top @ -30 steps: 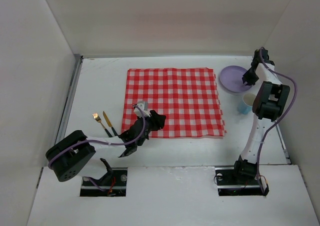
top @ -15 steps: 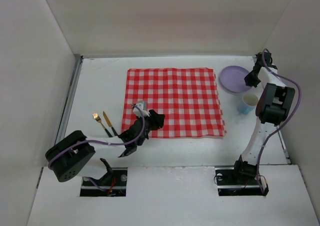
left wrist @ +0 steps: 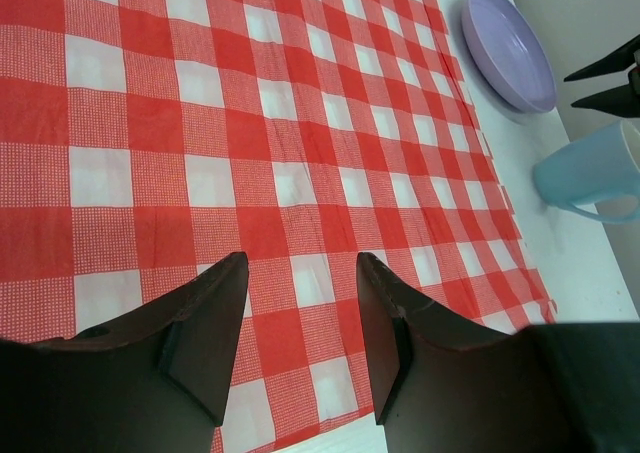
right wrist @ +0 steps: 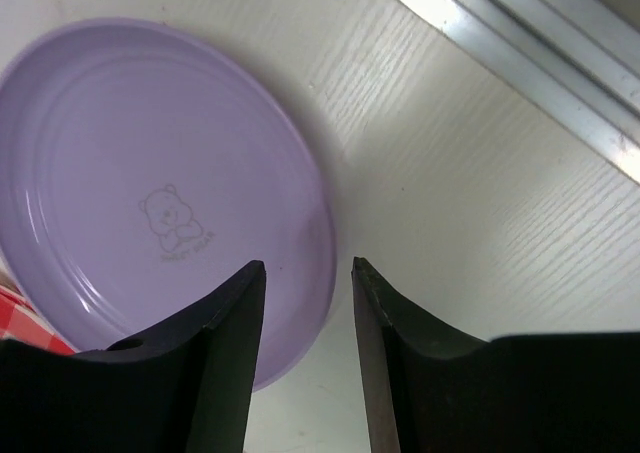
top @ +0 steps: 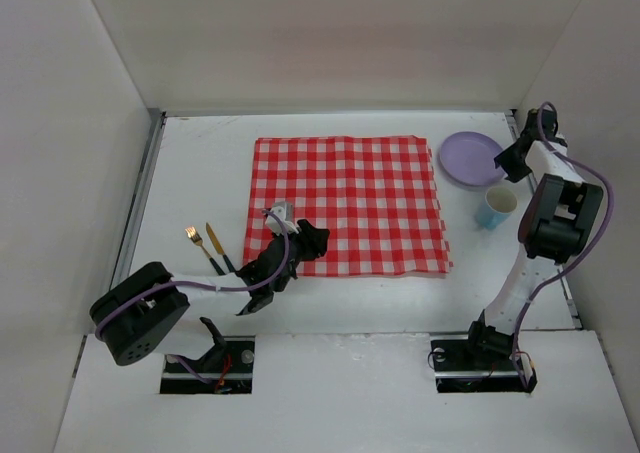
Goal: Set the dinner table for one person
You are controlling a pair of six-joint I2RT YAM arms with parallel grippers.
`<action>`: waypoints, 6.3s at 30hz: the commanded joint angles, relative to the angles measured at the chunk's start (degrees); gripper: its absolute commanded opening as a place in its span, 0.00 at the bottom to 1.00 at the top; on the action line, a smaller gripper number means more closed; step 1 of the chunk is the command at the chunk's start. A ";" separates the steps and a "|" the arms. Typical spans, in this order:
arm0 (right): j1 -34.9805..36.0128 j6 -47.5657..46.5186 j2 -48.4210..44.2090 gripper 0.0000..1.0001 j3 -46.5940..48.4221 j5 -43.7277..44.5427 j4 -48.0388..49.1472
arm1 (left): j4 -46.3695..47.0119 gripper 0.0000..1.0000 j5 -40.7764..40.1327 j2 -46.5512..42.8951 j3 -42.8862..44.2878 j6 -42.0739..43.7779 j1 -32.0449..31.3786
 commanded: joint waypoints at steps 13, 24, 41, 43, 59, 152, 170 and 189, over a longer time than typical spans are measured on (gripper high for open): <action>2.04 2.09 2.69 0.41 1.80 -3.53 -3.66 | 3.29 0.45 -0.58 -1.58 -0.90 -0.98 0.44; 2.48 1.91 5.59 0.11 6.89 -2.12 -6.92 | 3.20 0.45 -0.93 -1.68 -1.08 -0.98 0.44; -0.60 8.07 -8.64 0.00 0.56 -13.03 11.46 | 3.56 0.45 -1.37 -1.33 -0.99 -0.19 0.53; -0.60 7.89 -7.68 0.03 2.23 -12.15 8.22 | 3.47 0.45 -0.94 -0.97 -0.90 -0.45 0.62; 2.48 9.73 -3.99 0.46 -5.67 -3.27 4.51 | 3.21 0.45 -0.67 -1.85 -0.99 -0.72 0.18; 40.46 0.25 -40.34 0.54 -27.91 2.42 6.71 | -6.46 0.53 -7.79 -21.72 -3.89 -0.45 1.41; 9.78 1.30 -56.03 0.60 -44.68 26.53 10.04 | -1.72 0.53 -1.99 -7.30 -0.11 1.92 -2.11; 7.31 2.53 -39.68 0.51 -46.72 16.34 21.03 | -1.45 0.53 -1.90 -6.42 0.06 1.92 -2.28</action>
